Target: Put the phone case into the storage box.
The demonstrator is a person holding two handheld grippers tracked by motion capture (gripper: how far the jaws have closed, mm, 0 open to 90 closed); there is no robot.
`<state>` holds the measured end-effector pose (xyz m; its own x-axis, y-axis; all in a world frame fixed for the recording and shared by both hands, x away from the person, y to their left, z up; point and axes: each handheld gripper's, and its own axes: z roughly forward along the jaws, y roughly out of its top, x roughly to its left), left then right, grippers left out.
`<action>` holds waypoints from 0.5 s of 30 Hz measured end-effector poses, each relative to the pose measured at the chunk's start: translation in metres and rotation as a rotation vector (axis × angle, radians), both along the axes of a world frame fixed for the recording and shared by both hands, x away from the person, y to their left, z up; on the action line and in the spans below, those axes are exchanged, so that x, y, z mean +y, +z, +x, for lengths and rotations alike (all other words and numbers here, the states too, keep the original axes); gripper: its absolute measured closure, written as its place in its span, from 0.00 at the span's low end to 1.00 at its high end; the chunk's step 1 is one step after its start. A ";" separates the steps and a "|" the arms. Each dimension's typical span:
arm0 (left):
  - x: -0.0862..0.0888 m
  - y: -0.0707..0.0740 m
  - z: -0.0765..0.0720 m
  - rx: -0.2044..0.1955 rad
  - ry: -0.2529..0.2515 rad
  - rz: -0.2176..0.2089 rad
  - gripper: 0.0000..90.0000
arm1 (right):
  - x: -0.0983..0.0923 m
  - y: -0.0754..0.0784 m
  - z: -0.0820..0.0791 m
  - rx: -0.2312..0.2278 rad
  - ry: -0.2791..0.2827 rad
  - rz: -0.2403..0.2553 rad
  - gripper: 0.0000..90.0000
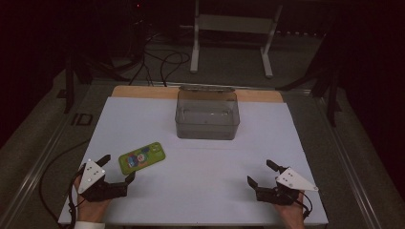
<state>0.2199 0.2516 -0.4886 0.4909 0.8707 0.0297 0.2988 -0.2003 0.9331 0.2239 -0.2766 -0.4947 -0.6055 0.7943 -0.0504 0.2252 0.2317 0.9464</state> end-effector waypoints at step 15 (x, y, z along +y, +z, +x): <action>0.001 -0.002 0.001 0.004 -0.009 0.009 0.00 | 0.000 -0.002 0.003 0.010 0.012 0.012 0.11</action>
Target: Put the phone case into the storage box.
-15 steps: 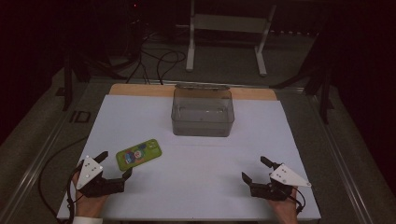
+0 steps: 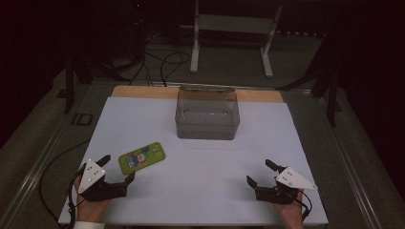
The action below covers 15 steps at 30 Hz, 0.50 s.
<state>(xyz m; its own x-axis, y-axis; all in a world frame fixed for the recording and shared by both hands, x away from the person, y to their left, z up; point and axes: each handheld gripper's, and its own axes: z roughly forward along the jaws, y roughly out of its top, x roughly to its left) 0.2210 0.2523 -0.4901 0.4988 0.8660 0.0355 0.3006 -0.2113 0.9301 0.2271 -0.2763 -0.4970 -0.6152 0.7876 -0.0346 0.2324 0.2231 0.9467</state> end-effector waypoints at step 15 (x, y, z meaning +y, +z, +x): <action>0.003 0.012 0.011 0.021 -0.006 0.016 0.00 | 0.000 -0.002 0.003 0.005 -0.008 0.006 0.11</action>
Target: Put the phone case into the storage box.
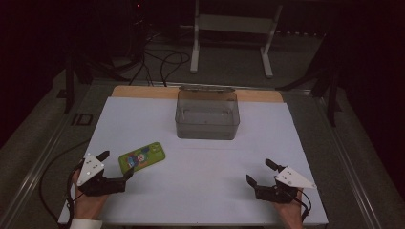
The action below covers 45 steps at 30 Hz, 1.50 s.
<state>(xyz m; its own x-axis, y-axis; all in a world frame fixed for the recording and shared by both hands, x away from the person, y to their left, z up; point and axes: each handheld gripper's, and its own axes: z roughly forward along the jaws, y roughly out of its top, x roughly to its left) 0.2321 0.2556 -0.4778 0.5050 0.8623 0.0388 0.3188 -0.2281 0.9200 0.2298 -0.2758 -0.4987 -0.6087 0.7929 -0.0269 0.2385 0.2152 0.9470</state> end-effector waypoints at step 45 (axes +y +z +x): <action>-0.001 0.015 0.048 0.025 -0.045 0.080 0.00 | 0.001 -0.001 0.002 0.009 0.004 0.001 0.11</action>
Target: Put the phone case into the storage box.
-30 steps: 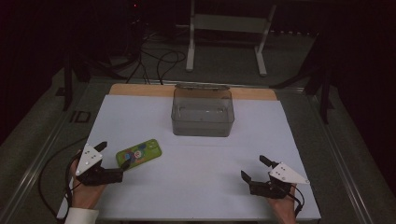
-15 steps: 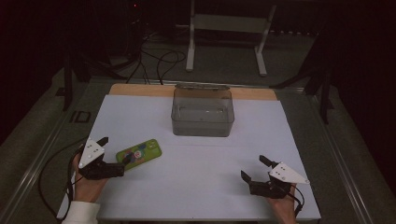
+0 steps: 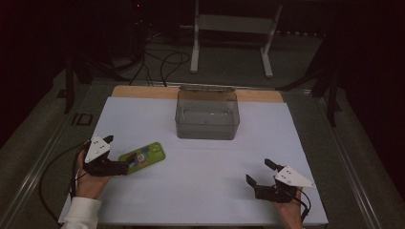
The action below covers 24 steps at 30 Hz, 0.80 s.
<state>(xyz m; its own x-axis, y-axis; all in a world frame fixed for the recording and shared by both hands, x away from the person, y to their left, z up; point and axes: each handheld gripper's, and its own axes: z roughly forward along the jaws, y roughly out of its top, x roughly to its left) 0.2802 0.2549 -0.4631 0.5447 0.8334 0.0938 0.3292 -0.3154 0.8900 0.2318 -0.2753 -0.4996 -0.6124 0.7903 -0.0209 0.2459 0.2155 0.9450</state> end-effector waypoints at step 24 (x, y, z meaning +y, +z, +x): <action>-0.004 -0.008 0.024 0.090 -0.076 0.115 0.00 | 0.000 0.000 0.001 0.004 0.004 -0.002 0.11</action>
<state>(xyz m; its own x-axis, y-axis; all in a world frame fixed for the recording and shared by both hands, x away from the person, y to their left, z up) 0.3039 0.2504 -0.4715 0.6160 0.7763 0.1339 0.3778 -0.4402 0.8145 0.2327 -0.2752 -0.4999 -0.6153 0.7880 -0.0202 0.2490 0.2185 0.9435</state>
